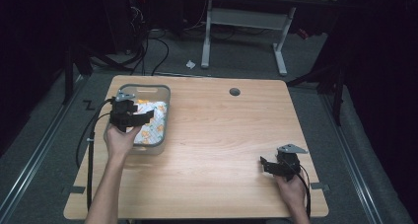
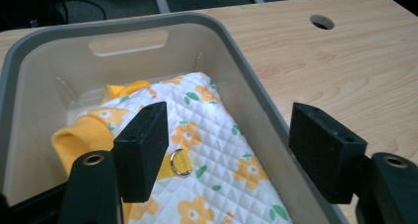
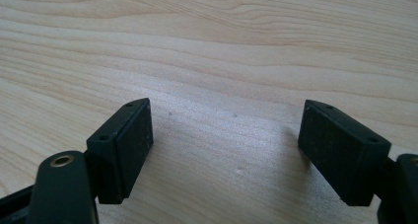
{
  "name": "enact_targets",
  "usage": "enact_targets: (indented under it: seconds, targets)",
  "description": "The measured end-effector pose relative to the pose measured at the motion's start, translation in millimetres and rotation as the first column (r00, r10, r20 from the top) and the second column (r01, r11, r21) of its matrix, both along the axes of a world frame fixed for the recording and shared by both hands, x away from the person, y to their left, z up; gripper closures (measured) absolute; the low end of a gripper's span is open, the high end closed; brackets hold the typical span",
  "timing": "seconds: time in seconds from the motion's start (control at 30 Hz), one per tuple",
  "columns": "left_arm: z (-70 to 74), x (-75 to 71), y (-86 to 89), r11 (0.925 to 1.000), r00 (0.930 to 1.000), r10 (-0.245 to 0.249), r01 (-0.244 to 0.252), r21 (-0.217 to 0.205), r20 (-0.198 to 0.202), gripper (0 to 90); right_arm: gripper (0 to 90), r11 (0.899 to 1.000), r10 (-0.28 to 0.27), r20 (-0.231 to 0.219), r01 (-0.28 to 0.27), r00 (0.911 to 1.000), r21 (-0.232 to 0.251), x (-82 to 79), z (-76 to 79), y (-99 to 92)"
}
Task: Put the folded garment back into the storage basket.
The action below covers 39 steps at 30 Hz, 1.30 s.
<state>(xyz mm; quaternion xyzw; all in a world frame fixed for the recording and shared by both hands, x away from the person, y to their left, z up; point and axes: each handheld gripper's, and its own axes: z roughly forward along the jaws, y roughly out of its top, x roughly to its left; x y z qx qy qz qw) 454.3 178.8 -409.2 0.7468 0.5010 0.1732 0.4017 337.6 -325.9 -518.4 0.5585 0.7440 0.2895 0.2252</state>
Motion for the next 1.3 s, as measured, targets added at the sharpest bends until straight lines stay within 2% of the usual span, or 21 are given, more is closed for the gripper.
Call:
enact_targets:
  seconds: [0.33, 0.7, 1.3]
  targets:
    - [7.5, -14.6, -19.7, 0.9983, 0.9975, -0.058, 0.059, -0.006, 0.039, 31.4, 21.3, 1.000, 0.000, 0.000, 0.000, 1.0000, 0.000, 0.0, 0.0, 0.0]
    - [9.6, -25.1, -36.0, 0.9936, 0.9925, -0.110, 0.111, -0.022, 0.054, 32.2, 21.3, 1.000, 0.000, 0.000, 0.000, 1.0000, 0.000, 0.0, 0.0, 0.0]
    - [3.6, -38.7, -47.2, 0.9908, 0.9892, -0.130, 0.132, -0.029, 0.069, 33.1, 21.3, 1.000, 0.002, 0.000, -0.002, 1.0000, 0.000, -0.1, 0.0, 0.1]
